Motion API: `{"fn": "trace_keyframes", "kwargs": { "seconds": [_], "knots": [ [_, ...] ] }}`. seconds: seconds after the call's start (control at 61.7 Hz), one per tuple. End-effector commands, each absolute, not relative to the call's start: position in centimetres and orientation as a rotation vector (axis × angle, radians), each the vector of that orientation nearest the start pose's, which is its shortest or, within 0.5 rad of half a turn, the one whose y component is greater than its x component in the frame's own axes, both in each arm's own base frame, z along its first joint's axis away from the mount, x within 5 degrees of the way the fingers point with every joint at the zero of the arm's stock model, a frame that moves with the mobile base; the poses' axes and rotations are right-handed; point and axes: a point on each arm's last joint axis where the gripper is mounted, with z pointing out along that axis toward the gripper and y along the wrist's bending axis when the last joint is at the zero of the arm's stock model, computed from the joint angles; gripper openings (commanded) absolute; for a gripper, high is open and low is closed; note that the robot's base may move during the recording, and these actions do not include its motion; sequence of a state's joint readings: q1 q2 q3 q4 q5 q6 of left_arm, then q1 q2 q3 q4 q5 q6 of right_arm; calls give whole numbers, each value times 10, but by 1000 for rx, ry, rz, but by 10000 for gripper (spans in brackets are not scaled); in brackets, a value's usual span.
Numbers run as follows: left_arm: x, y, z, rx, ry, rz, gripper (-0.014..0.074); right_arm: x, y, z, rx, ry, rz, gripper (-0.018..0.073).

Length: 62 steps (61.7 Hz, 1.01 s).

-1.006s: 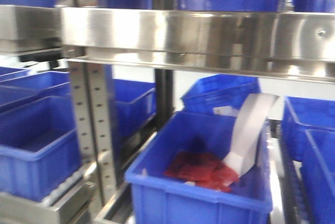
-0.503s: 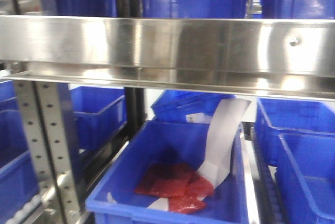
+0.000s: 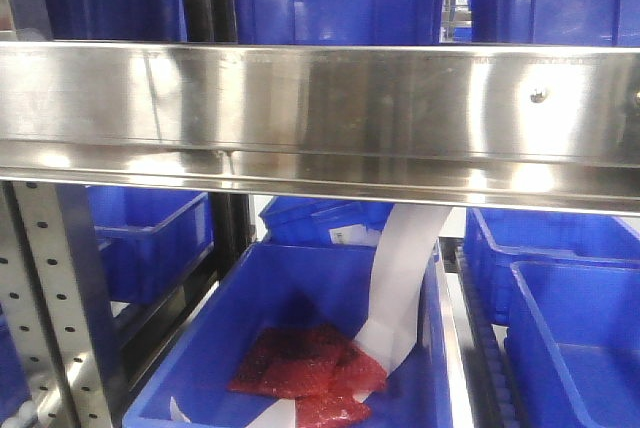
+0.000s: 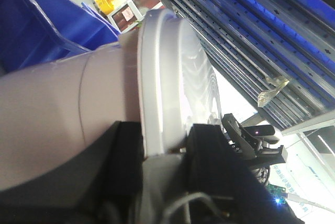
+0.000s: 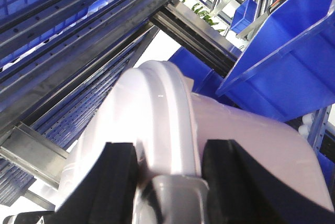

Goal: Grab white bin and place on right shelf
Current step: 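Raise the held bin above the upper steel shelf edge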

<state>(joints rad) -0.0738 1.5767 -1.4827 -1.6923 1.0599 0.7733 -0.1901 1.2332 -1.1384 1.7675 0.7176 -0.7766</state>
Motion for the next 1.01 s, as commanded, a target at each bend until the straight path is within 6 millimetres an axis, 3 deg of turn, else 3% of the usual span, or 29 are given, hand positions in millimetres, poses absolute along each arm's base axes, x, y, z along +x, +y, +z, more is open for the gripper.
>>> {"fn": "trace_keyframes", "kwargs": {
  "seconds": [0.0, 0.989],
  "knots": [
    [285, -122, 464, 560, 1556, -1757, -126, 243, 30, 467, 154, 1403, 1432, 57],
    [285, -122, 464, 560, 1556, -1757, -126, 245, 29, 467, 179, 1401, 1415, 57]
  ]
}}
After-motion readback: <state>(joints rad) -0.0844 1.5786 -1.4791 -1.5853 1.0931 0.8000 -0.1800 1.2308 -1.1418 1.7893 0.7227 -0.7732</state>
